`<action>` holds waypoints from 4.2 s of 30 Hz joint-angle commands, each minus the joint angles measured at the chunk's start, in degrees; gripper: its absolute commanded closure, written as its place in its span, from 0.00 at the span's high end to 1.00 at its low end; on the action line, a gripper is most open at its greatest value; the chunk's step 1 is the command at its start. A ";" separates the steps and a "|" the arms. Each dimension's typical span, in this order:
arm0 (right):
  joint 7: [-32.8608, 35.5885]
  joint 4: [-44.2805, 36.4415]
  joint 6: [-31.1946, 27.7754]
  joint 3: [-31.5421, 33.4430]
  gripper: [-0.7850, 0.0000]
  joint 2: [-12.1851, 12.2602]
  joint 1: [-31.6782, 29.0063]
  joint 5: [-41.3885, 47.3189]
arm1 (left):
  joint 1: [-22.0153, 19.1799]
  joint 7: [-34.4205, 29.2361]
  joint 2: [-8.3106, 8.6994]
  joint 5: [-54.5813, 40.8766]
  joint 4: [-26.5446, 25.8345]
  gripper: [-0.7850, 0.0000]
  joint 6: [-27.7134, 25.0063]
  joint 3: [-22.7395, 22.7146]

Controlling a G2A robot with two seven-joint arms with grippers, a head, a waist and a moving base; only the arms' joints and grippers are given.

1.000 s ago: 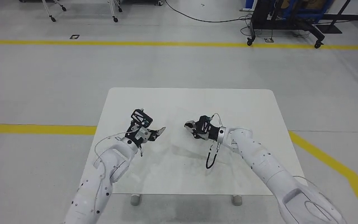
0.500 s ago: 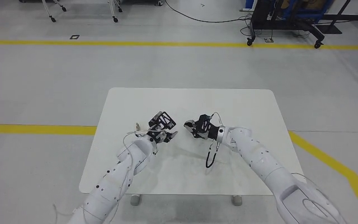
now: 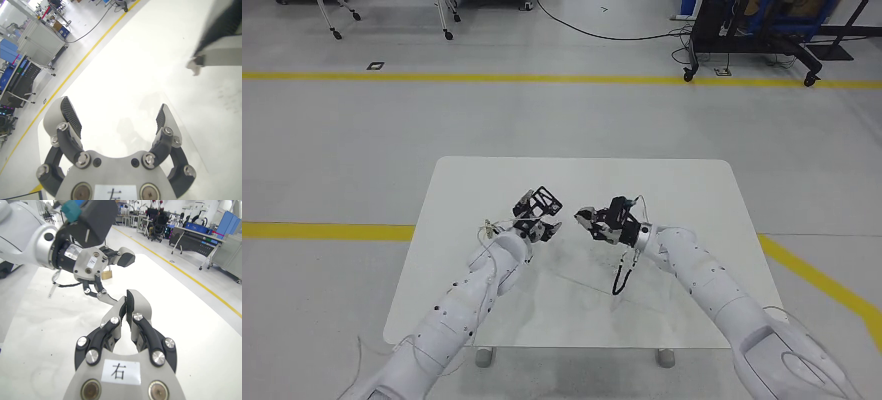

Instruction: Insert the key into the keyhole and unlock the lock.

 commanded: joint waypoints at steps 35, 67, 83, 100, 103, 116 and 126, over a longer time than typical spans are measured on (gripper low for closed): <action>12.57 -4.11 -12.79 0.87 0.00 -1.29 -3.50 40.35 | -7.44 -39.94 1.54 -101.69 16.57 1.00 -32.95 -18.86; 53.80 2.72 -12.79 -2.81 0.00 -7.40 0.38 92.43 | -3.81 -36.63 2.08 -95.07 11.31 0.36 -33.24 -13.84; 55.73 2.95 -12.79 -1.42 0.00 -8.49 -0.12 90.94 | -5.32 -34.36 1.91 -94.48 13.49 0.00 -29.89 -11.61; 59.48 1.73 -12.79 0.79 0.00 -8.55 -1.12 89.99 | -4.37 -29.29 2.47 -94.49 12.98 0.00 -28.08 -12.98; 61.12 1.63 -12.79 0.99 0.00 -8.54 -1.28 90.47 | -4.09 -28.77 2.58 -94.44 12.69 0.00 -28.29 -13.20; 68.37 2.55 -12.79 1.41 0.00 -8.86 -0.93 94.48 | -3.78 -27.80 2.81 -94.21 12.35 0.00 -28.57 -13.17; 72.39 4.11 -12.40 1.22 0.00 -9.32 -0.11 96.39 | -4.00 -27.77 2.90 -94.41 12.64 0.37 -28.57 -12.93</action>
